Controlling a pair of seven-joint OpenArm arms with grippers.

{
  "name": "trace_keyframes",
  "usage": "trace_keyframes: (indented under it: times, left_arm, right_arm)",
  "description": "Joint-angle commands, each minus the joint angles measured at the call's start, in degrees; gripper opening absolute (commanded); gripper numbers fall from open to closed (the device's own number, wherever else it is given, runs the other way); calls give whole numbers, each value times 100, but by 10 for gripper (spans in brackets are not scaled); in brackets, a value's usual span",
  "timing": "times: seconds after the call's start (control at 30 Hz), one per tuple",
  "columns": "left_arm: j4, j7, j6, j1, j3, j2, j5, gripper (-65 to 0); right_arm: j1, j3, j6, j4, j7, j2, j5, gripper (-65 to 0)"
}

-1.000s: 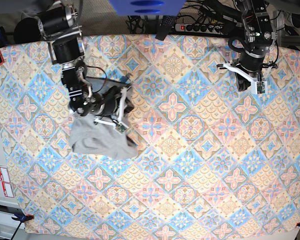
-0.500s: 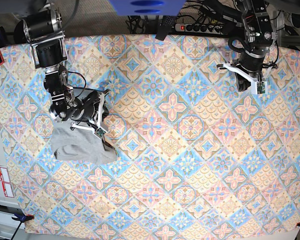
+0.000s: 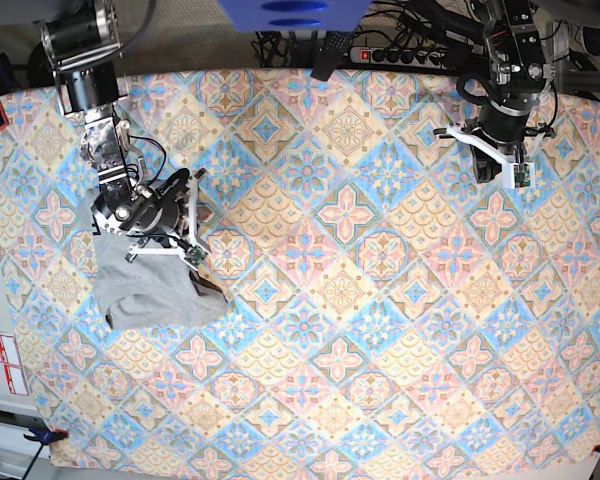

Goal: Fold the T-shirt properly
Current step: 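Drag the folded shirt with the right gripper toward the table edge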

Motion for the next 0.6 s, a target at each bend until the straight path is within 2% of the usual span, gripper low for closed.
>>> trace_keyframes:
  times: [0.0,0.3,0.43,0.57]
  left_arm:
    - [122,-117,-1,14,-14,-50,-26,-650]
    - [122,-117,-36,137,-49,-85,-26,-650]
    - [130,-117,-45,181,-14,-85,-26,-650]
    - [130,-117,-45,181,-5,-76,-26,-650]
  right_arm:
    - [-52,183,-13,253,50,48,23,-650]
    - [-1326,1247,-13,1387,94,30,23,-650]
    - [-1379,1625,-13,1282,103,30,23,-650]
    - [-1370,1651,-13,719,111,30,23,-650]
